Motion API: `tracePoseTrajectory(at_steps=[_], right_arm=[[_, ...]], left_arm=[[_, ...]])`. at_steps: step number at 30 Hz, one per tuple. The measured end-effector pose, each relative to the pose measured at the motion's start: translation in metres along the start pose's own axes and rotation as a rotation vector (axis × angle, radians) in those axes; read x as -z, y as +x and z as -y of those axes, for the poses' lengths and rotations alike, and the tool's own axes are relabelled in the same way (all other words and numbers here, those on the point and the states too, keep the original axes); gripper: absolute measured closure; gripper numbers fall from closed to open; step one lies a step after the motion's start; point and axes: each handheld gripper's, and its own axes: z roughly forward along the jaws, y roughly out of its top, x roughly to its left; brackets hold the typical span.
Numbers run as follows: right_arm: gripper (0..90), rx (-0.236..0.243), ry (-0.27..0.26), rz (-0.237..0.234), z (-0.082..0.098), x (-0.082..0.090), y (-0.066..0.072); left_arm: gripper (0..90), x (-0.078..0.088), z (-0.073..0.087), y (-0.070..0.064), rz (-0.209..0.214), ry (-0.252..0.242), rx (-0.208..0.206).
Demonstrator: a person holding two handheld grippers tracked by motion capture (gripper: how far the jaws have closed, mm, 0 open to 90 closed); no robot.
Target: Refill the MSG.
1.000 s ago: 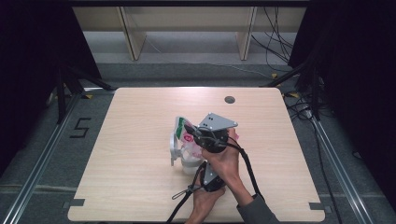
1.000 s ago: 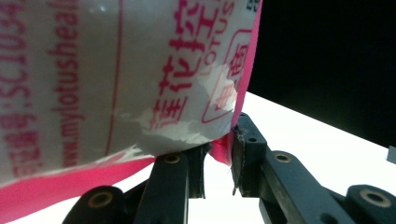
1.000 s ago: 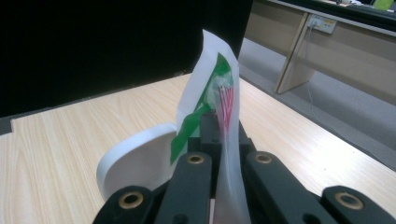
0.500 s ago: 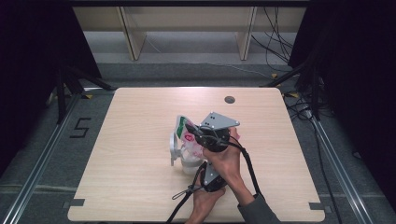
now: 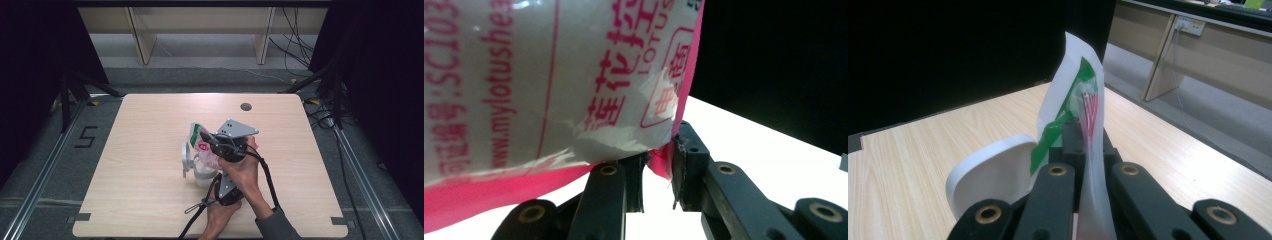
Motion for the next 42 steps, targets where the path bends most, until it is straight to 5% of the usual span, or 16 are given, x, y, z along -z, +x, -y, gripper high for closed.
tracePoseTrajectory(at_steps=[6, 10, 14, 28, 35, 37, 42], right_arm=[[90.0, 0.016, -0.013, 0.036, 0.0009, -0.0004, -0.0029], [90.0, -0.034, -0.009, 0.014, 0.0013, 0.0016, -0.0046], [90.0, 0.013, -0.005, 0.037, 0.0009, 0.0024, -0.0081], [90.0, 0.004, 0.002, 0.020, 0.0016, -0.0007, -0.0043], [90.0, 0.028, 0.005, 0.025, 0.0009, -0.0014, -0.0013], [90.0, 0.021, 0.015, 0.019, 0.0003, -0.0012, -0.0002], [90.0, 0.037, -0.008, 0.037, -0.0003, -0.0006, -0.0005]], left_arm=[[76.5, -0.0025, 0.0002, 0.0007, -0.002, 0.015, -0.012], [76.5, -0.0030, -0.0003, 0.0010, 0.000, 0.017, -0.018], [76.6, -0.0051, -0.0002, 0.0014, 0.008, 0.012, -0.014], [76.6, -0.0060, 0.0000, 0.0010, 0.000, 0.004, -0.016], [76.8, -0.0077, -0.0005, -0.0003, 0.012, -0.027, 0.028], [76.7, -0.0056, -0.0008, 0.0007, 0.007, -0.007, -0.002], [76.8, -0.0059, -0.0011, 0.0004, 0.009, -0.008, -0.004]])
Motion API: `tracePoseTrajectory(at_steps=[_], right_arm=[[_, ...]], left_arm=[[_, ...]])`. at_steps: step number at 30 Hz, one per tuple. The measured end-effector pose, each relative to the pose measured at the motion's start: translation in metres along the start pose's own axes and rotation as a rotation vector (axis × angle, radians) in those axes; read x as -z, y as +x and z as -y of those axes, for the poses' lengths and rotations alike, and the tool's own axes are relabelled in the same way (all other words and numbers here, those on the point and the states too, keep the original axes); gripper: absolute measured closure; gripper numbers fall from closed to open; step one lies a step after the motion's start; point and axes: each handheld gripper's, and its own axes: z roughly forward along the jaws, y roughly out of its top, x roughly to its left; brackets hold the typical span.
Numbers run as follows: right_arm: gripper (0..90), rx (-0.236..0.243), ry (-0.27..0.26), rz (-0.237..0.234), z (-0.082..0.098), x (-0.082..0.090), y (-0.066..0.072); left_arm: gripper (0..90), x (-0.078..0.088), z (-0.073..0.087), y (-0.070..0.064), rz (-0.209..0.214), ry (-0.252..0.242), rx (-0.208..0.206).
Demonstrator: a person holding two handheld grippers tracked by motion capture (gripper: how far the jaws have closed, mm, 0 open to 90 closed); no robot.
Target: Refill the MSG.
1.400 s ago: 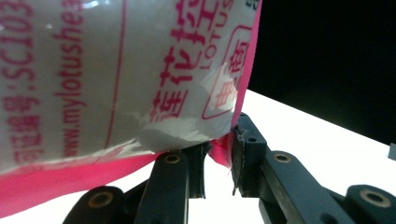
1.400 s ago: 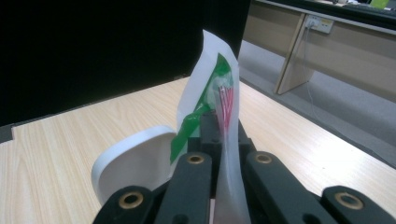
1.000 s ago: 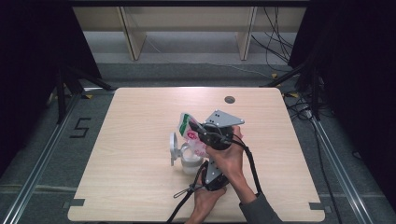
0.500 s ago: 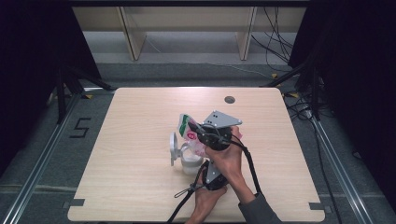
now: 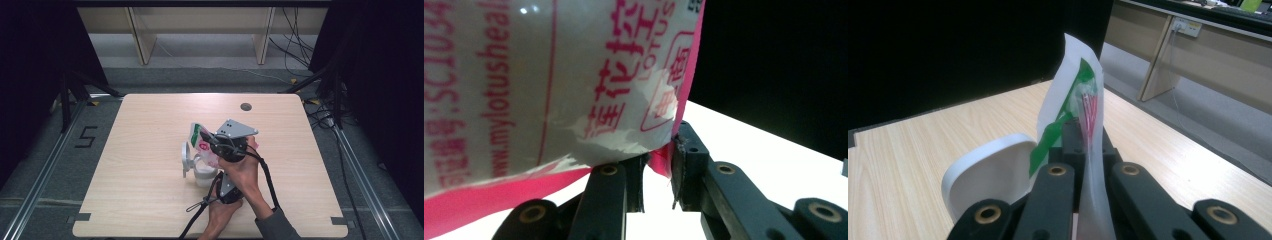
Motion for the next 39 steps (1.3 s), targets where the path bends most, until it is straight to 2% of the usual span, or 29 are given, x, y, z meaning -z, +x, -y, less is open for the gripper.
tracePoseTrajectory(at_steps=[1, 3, 4, 5, 6, 7, 9, 11, 12, 13, 14, 15, 16, 17, 18, 21, 22, 23, 24, 25, 26, 28, 30, 32, 33, 34, 37, 38, 39], right_arm=[[90.0, 0.000, 0.015, -0.009, 0.0001, -0.0001, 0.0002], [90.0, -0.014, 0.025, -0.017, 0.0009, -0.0011, 0.0006], [90.0, -0.014, 0.020, -0.018, 0.0005, -0.0009, 0.0011], [90.0, -0.014, 0.017, -0.020, -0.0001, -0.0003, 0.0013], [90.0, 0.005, 0.007, -0.013, -0.0004, -0.0005, 0.0006], [90.0, 0.006, 0.002, -0.001, -0.0003, -0.0012, 0.0017], [90.0, 0.014, 0.020, -0.004, 0.0002, -0.0017, 0.0015], [90.0, 0.000, 0.013, -0.004, 0.0003, -0.0010, 0.0014], [90.0, -0.002, 0.000, 0.005, 0.0001, -0.0011, 0.0019], [90.0, 0.013, 0.001, -0.013, -0.0007, -0.0004, -0.0003], [90.0, 0.003, -0.005, 0.003, -0.0001, -0.0006, 0.0003], [90.0, 0.003, -0.005, 0.003, -0.0001, -0.0006, 0.0003], [90.0, 0.005, 0.009, -0.012, 0.0000, -0.0004, 0.0002], [90.0, -0.002, 0.007, -0.004, 0.0008, -0.0017, 0.0016], [90.0, -0.013, 0.017, -0.024, 0.0009, -0.0019, 0.0018], [90.0, -0.012, 0.015, -0.017, 0.0003, -0.0010, 0.0014], [90.0, 0.004, 0.009, -0.010, 0.0006, -0.0019, 0.0015], [90.0, 0.004, 0.009, -0.010, 0.0006, -0.0019, 0.0015], [90.0, -0.016, 0.021, -0.019, 0.0010, -0.0020, 0.0026], [90.0, -0.026, 0.029, -0.012, 0.0011, -0.0019, 0.0027], [90.0, -0.003, 0.015, -0.015, 0.0012, -0.0019, -0.0007], [90.0, -0.003, 0.014, -0.015, 0.0012, -0.0016, -0.0007], [90.0, -0.018, 0.021, -0.021, 0.0009, -0.0009, 0.0008], [90.0, -0.015, 0.024, -0.021, 0.0006, -0.0010, 0.0017], [90.0, -0.013, 0.025, -0.025, 0.0008, -0.0019, 0.0024], [90.0, 0.008, 0.029, -0.016, 0.0011, -0.0030, 0.0043], [90.0, 0.013, 0.031, -0.015, 0.0008, -0.0033, 0.0041], [90.0, 0.013, 0.017, -0.012, 0.0009, -0.0035, 0.0030], [90.0, -0.001, 0.021, -0.013, 0.0005, -0.0018, 0.0036]], left_arm=[[76.8, 0.0002, 0.0002, 0.0003, -0.001, 0.007, -0.004], [76.8, -0.0008, 0.0002, -0.0001, -0.002, -0.009, 0.015], [76.8, -0.0012, -0.0001, -0.0007, -0.002, -0.019, 0.026], [76.8, -0.0008, -0.0001, 0.0001, -0.004, -0.011, 0.010], [76.8, -0.0012, -0.0005, -0.0012, 0.000, -0.021, 0.025], [76.8, -0.0006, -0.0002, -0.0008, -0.003, -0.009, 0.009], [76.8, -0.0009, 0.0001, -0.0010, -0.001, -0.016, 0.023], [76.8, -0.0011, 0.0000, -0.0010, -0.001, -0.020, 0.025], [76.8, 0.0002, -0.0001, -0.0001, -0.002, -0.006, 0.003], [76.8, 0.0008, -0.0001, 0.0004, -0.005, 0.004, -0.011], [76.8, 0.0008, -0.0001, 0.0004, -0.005, 0.005, -0.010], [76.8, -0.0007, 0.0001, -0.0015, -0.002, -0.018, 0.022], [76.8, -0.0010, 0.0006, -0.0013, -0.003, -0.017, 0.022], [76.9, -0.0010, 0.0008, -0.0012, -0.003, -0.018, 0.024], [76.8, 0.0005, 0.0009, 0.0002, -0.003, -0.002, 0.003], [76.9, 0.0009, 0.0007, 0.0000, -0.005, -0.005, 0.005], [76.9, -0.0007, 0.0010, -0.0015, -0.006, -0.021, 0.025], [76.9, -0.0007, 0.0010, -0.0015, -0.006, -0.021, 0.025], [76.9, 0.0007, 0.0014, 0.0003, -0.010, 0.004, -0.006], [76.9, 0.0013, 0.0015, 0.0007, -0.005, 0.006, -0.002], [76.9, 0.0007, 0.0017, -0.0001, -0.006, -0.002, 0.004], [76.9, 0.0005, 0.0015, -0.0004, -0.005, -0.002, 0.003], [76.8, 0.0009, 0.0014, 0.0000, -0.009, 0.007, -0.017], [76.9, 0.0012, 0.0010, 0.0000, -0.005, -0.001, 0.001], [76.9, -0.0002, 0.0012, -0.0015, -0.006, -0.021, 0.025], [76.8, -0.0003, 0.0013, -0.0017, -0.006, -0.021, 0.026], [76.8, 0.0004, 0.0017, -0.0017, 0.001, -0.024, 0.027], [76.9, 0.0006, 0.0015, -0.0018, -0.006, -0.020, 0.023], [76.9, 0.0019, 0.0011, 0.0002, -0.006, 0.002, -0.008]])
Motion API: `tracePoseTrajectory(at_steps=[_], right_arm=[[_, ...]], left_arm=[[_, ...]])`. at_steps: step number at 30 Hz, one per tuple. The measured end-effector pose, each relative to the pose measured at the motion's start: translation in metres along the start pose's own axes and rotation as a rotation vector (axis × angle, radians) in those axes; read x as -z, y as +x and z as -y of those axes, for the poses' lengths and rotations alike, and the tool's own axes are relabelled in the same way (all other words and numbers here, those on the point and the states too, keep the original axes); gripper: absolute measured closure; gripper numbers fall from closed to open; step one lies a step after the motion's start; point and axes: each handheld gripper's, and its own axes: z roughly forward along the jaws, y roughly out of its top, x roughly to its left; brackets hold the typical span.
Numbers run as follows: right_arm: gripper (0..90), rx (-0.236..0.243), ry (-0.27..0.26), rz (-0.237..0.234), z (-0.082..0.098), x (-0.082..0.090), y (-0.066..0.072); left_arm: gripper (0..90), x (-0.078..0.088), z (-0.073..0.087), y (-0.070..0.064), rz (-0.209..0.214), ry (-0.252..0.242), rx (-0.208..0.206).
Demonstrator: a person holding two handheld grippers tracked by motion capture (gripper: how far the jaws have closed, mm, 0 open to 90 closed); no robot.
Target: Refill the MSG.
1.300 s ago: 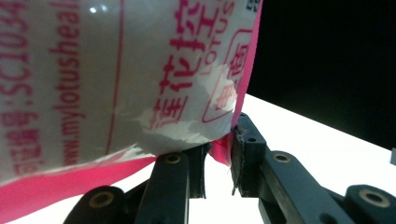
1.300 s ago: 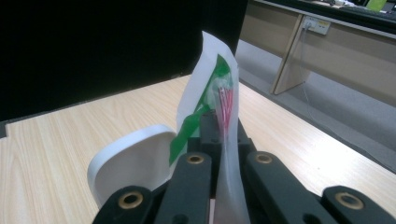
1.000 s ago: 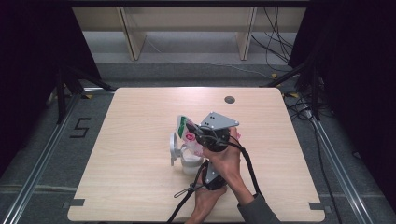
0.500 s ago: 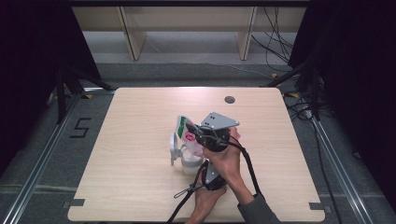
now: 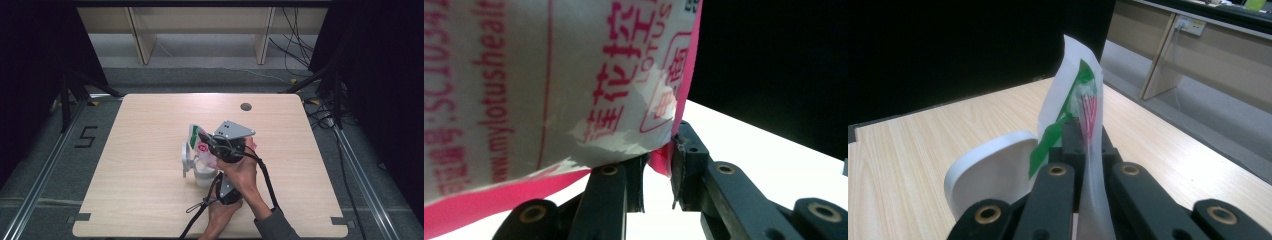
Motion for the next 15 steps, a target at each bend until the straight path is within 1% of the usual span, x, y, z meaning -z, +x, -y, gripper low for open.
tracePoseTrajectory(at_steps=[1, 2, 3, 4, 5, 6, 7, 10, 11, 12, 13, 14, 15], right_arm=[[90.0, 0.000, 0.000, 0.000, 0.0000, 0.0000, 0.0000], [90.0, -0.007, 0.004, -0.010, -0.0001, 0.0001, 0.0003], [90.0, -0.004, 0.009, -0.010, -0.0004, 0.0007, -0.0001], [90.0, 0.011, -0.003, 0.002, -0.0003, 0.0003, -0.0016], [90.0, 0.013, -0.006, -0.002, 0.0000, -0.0002, -0.0024], [90.0, -0.002, 0.003, -0.005, 0.0001, 0.0003, -0.0017], [90.0, 0.013, -0.003, 0.001, 0.0000, 0.0005, -0.0022], [90.0, 0.007, -0.009, 0.000, 0.0000, 0.0000, -0.0022], [90.0, -0.002, -0.015, -0.007, 0.0002, -0.0001, -0.0024], [90.0, 0.010, -0.016, 0.003, -0.0001, 0.0007, -0.0032], [90.0, 0.010, -0.023, 0.015, 0.0000, 0.0006, -0.0025], [90.0, -0.012, -0.013, 0.010, 0.0001, 0.0013, -0.0010], [90.0, -0.002, -0.015, 0.011, -0.0001, 0.0011, -0.0015]], left_arm=[[76.9, 0.0000, 0.0000, 0.0000, 0.000, 0.000, 0.000], [76.9, -0.0002, 0.0000, -0.0002, 0.001, -0.002, 0.000], [76.9, 0.0000, 0.0001, -0.0002, 0.000, 0.000, -0.002], [76.8, 0.0001, 0.0003, -0.0004, 0.001, 0.000, 0.005], [76.9, 0.0000, 0.0006, 0.0001, 0.000, 0.003, -0.002], [76.9, -0.0001, 0.0005, 0.0000, -0.004, 0.005, -0.006], [76.9, -0.0003, 0.0002, -0.0002, 0.002, -0.001, 0.004], [76.9, 0.0001, 0.0002, -0.0005, 0.001, -0.001, 0.004], [76.9, 0.0001, 0.0003, -0.0006, -0.001, -0.002, 0.004], [76.9, 0.0000, 0.0002, -0.0006, 0.000, -0.004, 0.004], [76.9, -0.0003, 0.0001, -0.0007, 0.002, -0.006, 0.006], [76.9, -0.0003, 0.0001, -0.0010, 0.001, -0.008, 0.006], [76.8, 0.0001, 0.0001, -0.0011, -0.001, -0.005, 0.004]])
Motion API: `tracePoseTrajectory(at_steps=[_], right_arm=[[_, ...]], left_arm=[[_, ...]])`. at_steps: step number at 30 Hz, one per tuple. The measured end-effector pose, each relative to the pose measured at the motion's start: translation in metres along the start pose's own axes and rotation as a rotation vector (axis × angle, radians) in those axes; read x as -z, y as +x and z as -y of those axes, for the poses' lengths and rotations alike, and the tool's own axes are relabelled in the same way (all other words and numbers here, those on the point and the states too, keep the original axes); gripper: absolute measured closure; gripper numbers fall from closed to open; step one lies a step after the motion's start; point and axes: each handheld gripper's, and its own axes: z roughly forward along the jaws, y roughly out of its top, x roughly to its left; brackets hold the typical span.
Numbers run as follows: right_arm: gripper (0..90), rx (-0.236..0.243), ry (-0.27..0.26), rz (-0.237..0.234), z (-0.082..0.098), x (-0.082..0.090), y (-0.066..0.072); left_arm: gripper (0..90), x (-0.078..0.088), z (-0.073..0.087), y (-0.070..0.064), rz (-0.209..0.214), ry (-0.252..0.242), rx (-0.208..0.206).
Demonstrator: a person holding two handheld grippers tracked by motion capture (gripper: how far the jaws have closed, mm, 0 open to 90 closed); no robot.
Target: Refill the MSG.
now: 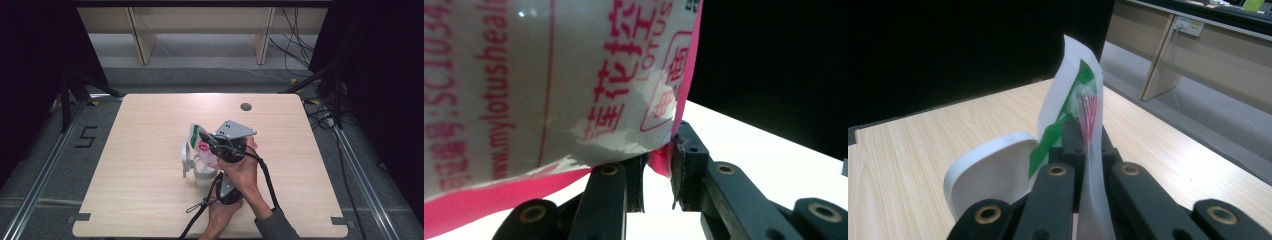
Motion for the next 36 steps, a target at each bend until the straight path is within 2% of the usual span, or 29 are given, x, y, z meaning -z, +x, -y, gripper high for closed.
tracePoseTrajectory(at_steps=[2, 5, 8, 9, 11, 16, 21, 22, 25, 26, 29, 30, 31, 32, 34, 36], right_arm=[[90.0, 0.005, 0.006, -0.011, -0.0002, 0.0003, -0.0015], [90.0, 0.007, -0.004, 0.001, 0.0000, -0.0004, -0.0001], [90.0, 0.003, 0.000, -0.020, 0.0003, -0.0013, -0.0009], [90.0, 0.006, -0.001, 0.000, 0.0000, -0.0004, -0.0002], [90.0, 0.015, 0.008, -0.012, -0.0008, 0.0007, 0.0003], [90.0, -0.005, 0.014, -0.021, -0.0003, -0.0002, 0.0014], [90.0, -0.010, 0.011, -0.016, -0.0002, 0.0003, 0.0006], [90.0, 0.013, -0.004, 0.003, 0.0000, 0.0000, -0.0004], [90.0, -0.001, 0.022, -0.020, 0.0000, -0.0002, 0.0010], [90.0, -0.002, 0.016, -0.017, 0.0003, -0.0009, 0.0017], [90.0, 0.011, 0.008, -0.018, -0.0003, -0.0010, 0.0018], [90.0, 0.017, 0.005, -0.010, -0.0007, -0.0005, 0.0012], [90.0, 0.013, -0.005, -0.022, -0.0006, -0.0012, 0.0008], [90.0, 0.011, -0.002, -0.024, -0.0005, -0.0016, 0.0017], [90.0, 0.022, 0.010, -0.008, -0.0002, -0.0013, 0.0020], [90.0, 0.010, 0.026, -0.019, 0.0002, -0.0019, 0.0028]], left_arm=[[76.9, 0.0002, 0.0001, 0.0002, 0.000, -0.001, 0.002], [76.9, -0.0003, 0.0001, 0.0003, 0.003, -0.003, 0.005], [76.9, -0.0001, 0.0001, 0.0002, 0.002, -0.004, 0.010], [76.9, -0.0001, -0.0002, 0.0003, 0.003, -0.006, 0.008], [76.9, -0.0001, -0.0006, 0.0000, 0.005, -0.008, 0.009], [76.9, -0.0002, -0.0003, 0.0004, 0.004, -0.007, 0.013], [76.9, -0.0006, -0.0003, 0.0001, 0.004, -0.006, 0.011], [76.9, -0.0008, -0.0004, 0.0002, 0.005, -0.005, 0.009], [76.9, -0.0001, -0.0002, 0.0007, 0.004, 0.001, 0.004], [77.0, -0.0014, 0.0000, -0.0008, 0.002, -0.022, 0.030], [76.9, -0.0013, -0.0003, -0.0006, 0.002, -0.025, 0.029], [76.9, 0.0000, -0.0004, 0.0003, 0.003, -0.011, 0.011], [77.0, 0.0001, -0.0006, 0.0003, 0.004, -0.011, 0.013], [77.0, -0.0012, -0.0004, -0.0006, 0.003, -0.025, 0.030], [77.0, -0.0016, 0.0000, -0.0004, 0.008, -0.027, 0.034], [76.9, -0.0012, 0.0002, -0.0003, 0.002, -0.022, 0.032]])
